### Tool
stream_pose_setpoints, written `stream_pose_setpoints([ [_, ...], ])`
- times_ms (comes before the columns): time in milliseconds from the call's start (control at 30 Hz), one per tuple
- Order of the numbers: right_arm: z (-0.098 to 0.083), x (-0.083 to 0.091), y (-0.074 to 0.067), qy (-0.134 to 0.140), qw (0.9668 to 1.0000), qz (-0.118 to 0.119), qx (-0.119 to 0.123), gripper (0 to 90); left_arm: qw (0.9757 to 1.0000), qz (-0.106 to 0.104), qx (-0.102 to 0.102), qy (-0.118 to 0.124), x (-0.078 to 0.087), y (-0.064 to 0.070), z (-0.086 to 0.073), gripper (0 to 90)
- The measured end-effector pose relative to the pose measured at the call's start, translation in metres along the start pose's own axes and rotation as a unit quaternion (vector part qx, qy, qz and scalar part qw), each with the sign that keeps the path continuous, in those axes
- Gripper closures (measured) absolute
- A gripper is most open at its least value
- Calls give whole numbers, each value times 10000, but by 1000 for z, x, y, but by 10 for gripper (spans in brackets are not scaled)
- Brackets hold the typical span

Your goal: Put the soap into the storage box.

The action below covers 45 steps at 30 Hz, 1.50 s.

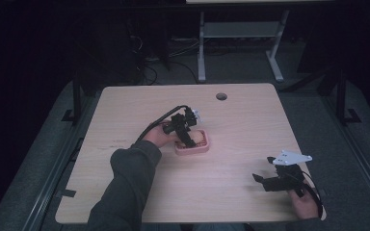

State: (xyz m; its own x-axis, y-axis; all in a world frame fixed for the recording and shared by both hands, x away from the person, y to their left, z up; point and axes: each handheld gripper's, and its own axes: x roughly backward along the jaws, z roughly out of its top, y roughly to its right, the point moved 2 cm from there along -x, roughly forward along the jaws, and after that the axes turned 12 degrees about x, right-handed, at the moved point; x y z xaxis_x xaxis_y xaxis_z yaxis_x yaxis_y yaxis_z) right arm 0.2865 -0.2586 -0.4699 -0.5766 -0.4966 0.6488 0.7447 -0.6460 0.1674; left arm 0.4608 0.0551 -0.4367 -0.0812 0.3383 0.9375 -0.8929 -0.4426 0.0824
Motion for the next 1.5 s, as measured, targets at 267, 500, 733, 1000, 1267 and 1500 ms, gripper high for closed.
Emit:
stream_pose_setpoints([
  [267, 0, 0, 0, 17, 10000, 5, -30, 142, 10000, 35, -9, 16, 0, 0, 0, 319],
  [500, 0, 0, 0, 14, 10000, 9, -38, 141, 9998, 5, -21, 200, 9, 2, 2, 290],
  [733, 1, -1, 0, 34, 10000, -21, 6, 141, 9999, 44, -28, 152, 15, 6, -2, 269],
  [1000, 0, -1, 1, -6, 10000, -39, 31, 141, 9998, 56, -43, 191, 26, 14, -8, 261],
  [1267, 2, -3, 0, -45, 10000, -35, 25, 142, 9996, 77, 62, 265, 31, 19, -20, 262],
  [1500, 2, -3, 0, -70, 10000, -30, 13, 141, 9996, 62, 67, 275, 32, 22, -26, 262],
])
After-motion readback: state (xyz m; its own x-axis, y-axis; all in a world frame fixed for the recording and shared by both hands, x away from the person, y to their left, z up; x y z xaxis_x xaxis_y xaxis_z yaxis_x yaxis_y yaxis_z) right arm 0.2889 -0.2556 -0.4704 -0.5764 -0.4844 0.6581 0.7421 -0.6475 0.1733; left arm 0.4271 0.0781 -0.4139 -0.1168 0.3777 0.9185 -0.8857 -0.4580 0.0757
